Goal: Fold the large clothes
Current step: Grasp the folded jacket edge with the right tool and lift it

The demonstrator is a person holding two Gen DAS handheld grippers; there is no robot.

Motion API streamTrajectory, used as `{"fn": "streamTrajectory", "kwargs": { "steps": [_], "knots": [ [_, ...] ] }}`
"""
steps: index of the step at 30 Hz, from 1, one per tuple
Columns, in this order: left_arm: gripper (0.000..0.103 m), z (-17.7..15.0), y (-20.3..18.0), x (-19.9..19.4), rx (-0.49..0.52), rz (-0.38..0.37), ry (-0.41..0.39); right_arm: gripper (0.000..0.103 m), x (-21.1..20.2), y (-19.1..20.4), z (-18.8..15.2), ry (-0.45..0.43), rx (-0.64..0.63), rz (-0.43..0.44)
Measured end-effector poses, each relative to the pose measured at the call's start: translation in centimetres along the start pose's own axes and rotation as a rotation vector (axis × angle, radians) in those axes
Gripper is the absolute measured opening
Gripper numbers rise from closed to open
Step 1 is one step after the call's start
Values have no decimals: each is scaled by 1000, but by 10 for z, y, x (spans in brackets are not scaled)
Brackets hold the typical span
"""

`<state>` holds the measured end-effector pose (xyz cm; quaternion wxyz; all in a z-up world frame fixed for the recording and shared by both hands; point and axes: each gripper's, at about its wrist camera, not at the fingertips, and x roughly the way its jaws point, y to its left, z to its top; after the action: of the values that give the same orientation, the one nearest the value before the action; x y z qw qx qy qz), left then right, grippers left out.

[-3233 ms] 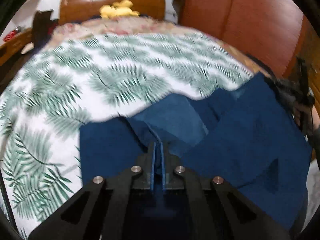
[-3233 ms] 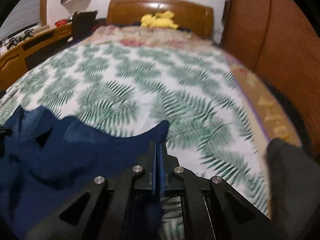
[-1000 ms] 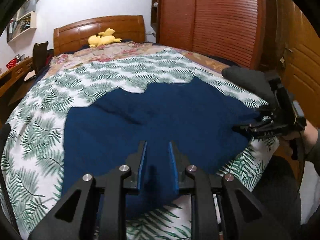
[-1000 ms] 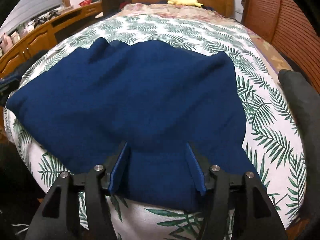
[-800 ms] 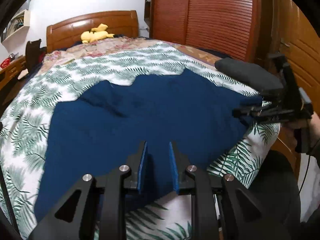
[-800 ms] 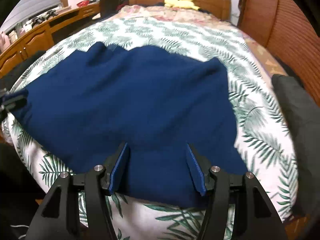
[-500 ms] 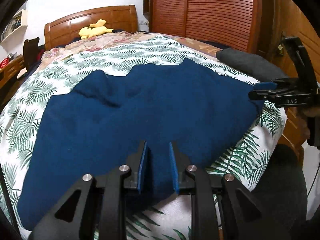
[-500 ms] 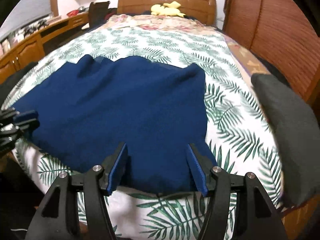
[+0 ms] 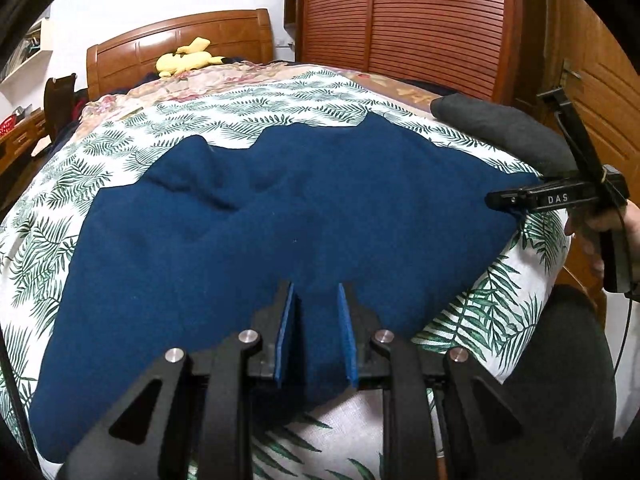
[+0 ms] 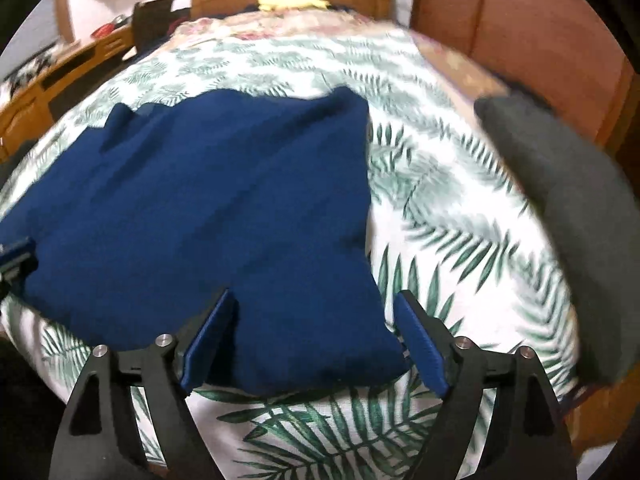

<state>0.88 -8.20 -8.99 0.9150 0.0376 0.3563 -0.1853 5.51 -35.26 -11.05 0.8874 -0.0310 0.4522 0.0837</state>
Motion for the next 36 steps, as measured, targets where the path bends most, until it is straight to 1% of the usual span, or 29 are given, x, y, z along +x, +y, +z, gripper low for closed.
{"fn": "streamTrajectory", "kwargs": {
  "steps": [3, 6, 7, 9, 10, 11, 12, 13, 14, 16, 20, 24, 27, 30, 31, 36],
  "knots": [
    [20, 0, 0, 0, -1, 0, 0, 85, 0, -7, -3, 2, 51, 49],
    [20, 0, 0, 0, -1, 1, 0, 85, 0, -7, -5, 0, 51, 69],
    [20, -1, 0, 0, 0, 2, 0, 83, -1, -7, -6, -2, 56, 87],
    [20, -1, 0, 0, -1, 1, 0, 67, -1, -6, -7, 0, 65, 139],
    [20, -1, 0, 0, -2, 2, 1, 63, -1, -4, -7, 0, 65, 154],
    [20, -1, 0, 0, -1, 1, 0, 54, -1, -4, -7, 2, 65, 170],
    [20, -1, 0, 0, 0, 0, 1, 41, -2, -3, -7, 4, 67, 189],
    [20, -1, 1, -1, -1, -3, 4, 32, -3, -2, -6, 4, 70, 221],
    [20, 0, 1, -2, -6, -7, 9, 27, -6, -1, -5, -2, 72, 232],
    [20, 1, 3, -9, -6, -8, 5, 22, -14, 2, 0, -37, 67, 222],
    [20, 2, 16, -33, -19, 26, -46, 19, -47, 20, 21, -144, 39, 232],
    [20, 1, 38, -58, -56, 44, -90, 19, -71, 49, 47, -211, -14, 261],
    [20, 0, 56, -74, -76, 85, -107, 18, -81, 78, 66, -250, -62, 296],
    [20, -6, 73, -90, -100, 104, -128, 18, -87, 113, 82, -275, -115, 333],
    [20, -9, 79, -95, -110, 113, -133, 18, -88, 131, 88, -283, -142, 351],
    [20, -25, 108, -116, -154, 152, -151, 18, -88, 209, 95, -298, -266, 449]
  ]
}}
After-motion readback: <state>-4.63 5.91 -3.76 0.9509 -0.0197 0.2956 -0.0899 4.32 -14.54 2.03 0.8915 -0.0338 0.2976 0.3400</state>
